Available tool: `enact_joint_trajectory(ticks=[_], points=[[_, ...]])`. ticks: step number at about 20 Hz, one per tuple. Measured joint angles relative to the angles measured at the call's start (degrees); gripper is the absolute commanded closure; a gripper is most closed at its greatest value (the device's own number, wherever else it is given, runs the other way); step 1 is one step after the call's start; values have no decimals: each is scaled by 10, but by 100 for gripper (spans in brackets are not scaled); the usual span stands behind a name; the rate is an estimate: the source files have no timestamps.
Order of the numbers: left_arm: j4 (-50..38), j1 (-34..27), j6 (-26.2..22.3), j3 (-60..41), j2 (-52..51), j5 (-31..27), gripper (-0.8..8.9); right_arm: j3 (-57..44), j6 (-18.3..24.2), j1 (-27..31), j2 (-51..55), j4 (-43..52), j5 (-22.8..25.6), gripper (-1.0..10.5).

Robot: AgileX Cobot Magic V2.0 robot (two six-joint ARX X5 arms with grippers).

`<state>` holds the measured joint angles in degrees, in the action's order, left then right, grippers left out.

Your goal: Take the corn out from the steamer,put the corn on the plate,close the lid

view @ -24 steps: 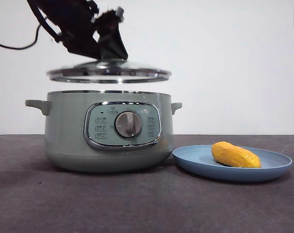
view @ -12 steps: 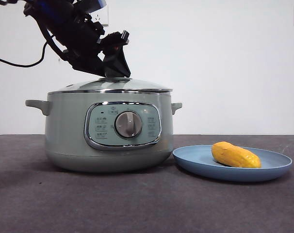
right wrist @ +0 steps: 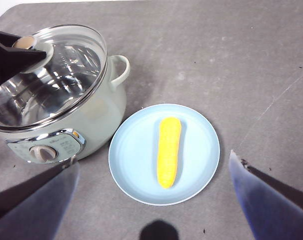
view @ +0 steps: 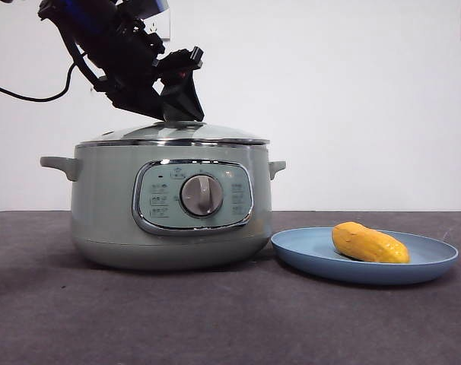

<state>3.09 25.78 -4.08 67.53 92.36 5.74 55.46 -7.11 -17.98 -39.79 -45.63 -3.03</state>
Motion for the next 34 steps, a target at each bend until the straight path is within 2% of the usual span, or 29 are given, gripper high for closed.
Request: enact_joint_trajectory(ticks=[12,13,15,16,22,25,31,34], points=[[24,-1,2,1,-3,6,800,0,0,0,0,0,0,442],[24,-1,2,1,-3,7,728,0,0,0,0,0,0,442],[24,-1,2,1,-3,6,382,0,0,0,0,0,0,442],[24,-1,2,1,-3,6,279,0,0,0,0,0,0,442],[38,-2,-2,0,-9,4,279,0,0,0,0,-2,0,442],[65,-2,-4,0,-44,4,279,0,0,0,0,-13,0,442],[277,-2,-4,73,-133,9,282,0,23,0,0,-49,-2,444],[414,-1,-4,114,-181,64,285,0,44,0,0,-66,-47,447]])
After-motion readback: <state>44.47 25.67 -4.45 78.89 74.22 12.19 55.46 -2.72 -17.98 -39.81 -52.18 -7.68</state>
